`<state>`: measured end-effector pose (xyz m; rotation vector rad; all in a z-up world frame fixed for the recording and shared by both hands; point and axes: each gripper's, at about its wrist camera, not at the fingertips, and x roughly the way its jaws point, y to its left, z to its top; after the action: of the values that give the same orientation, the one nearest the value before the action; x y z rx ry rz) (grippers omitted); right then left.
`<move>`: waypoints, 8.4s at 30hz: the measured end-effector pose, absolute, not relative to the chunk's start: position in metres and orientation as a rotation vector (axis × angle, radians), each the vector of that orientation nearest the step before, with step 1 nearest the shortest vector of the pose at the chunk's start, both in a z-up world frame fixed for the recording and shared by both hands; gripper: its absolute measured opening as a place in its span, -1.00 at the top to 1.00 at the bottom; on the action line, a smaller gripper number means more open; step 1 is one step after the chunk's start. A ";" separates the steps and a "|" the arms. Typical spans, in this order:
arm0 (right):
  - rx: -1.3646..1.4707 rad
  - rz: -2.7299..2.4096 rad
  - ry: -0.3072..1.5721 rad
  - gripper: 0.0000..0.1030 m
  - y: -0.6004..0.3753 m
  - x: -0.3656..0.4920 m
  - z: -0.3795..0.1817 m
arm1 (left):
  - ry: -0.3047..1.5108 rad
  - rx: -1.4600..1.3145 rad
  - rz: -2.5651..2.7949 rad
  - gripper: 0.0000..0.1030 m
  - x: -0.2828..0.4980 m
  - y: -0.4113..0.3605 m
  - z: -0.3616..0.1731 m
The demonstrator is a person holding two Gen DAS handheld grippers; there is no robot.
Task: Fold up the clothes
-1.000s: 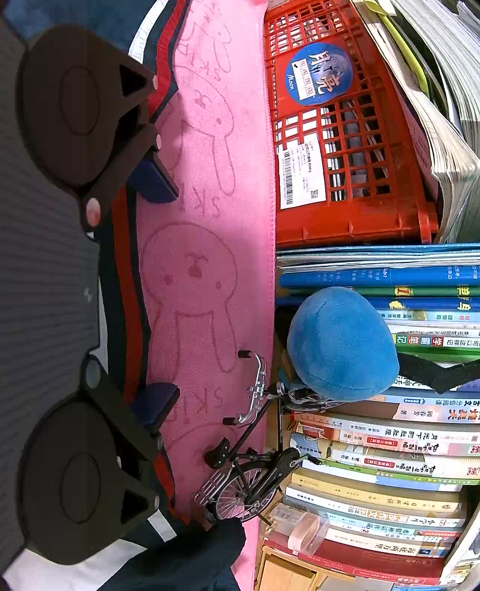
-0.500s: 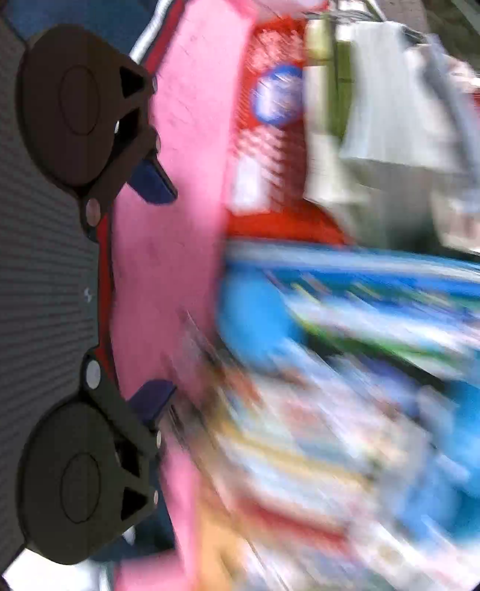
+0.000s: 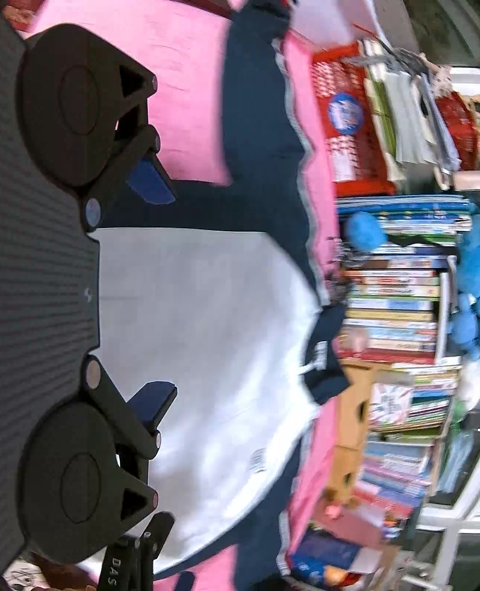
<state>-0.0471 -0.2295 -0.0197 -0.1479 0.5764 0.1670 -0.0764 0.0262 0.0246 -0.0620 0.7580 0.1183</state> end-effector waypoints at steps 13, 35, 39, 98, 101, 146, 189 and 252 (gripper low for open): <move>-0.087 0.278 0.613 -1.00 -0.258 -0.244 0.005 | 0.759 0.029 0.147 -1.00 -0.248 -0.036 0.032; -0.099 0.100 0.419 -1.00 -0.305 -0.213 0.005 | 0.726 0.052 0.123 -1.00 -0.187 -0.034 0.034; -0.056 0.012 0.355 -1.00 -0.345 -0.169 0.003 | 0.742 0.057 0.145 -1.00 -0.149 -0.016 0.031; -0.165 0.422 0.563 -0.68 -0.174 0.119 -0.008 | 0.644 -0.068 0.084 -1.00 -0.030 0.061 -0.027; -0.067 0.355 0.677 0.65 -0.149 0.169 -0.009 | 0.631 -0.091 0.073 -1.00 -0.033 0.066 -0.027; -0.385 0.739 0.591 0.42 0.022 0.155 -0.041 | 0.574 -0.196 -0.008 -1.00 -0.041 0.091 -0.022; -0.094 0.328 0.481 -0.88 -0.225 0.149 -0.016 | 0.678 -0.160 0.388 -1.00 0.118 0.104 -0.033; 0.201 0.439 0.601 -1.00 -0.232 -0.007 -0.022 | 0.782 -0.241 0.490 -1.00 -0.050 0.130 0.019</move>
<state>-0.0074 -0.2323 -0.0217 0.2006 0.6006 0.4387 -0.0504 0.1301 0.0193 -0.2406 0.7824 0.4897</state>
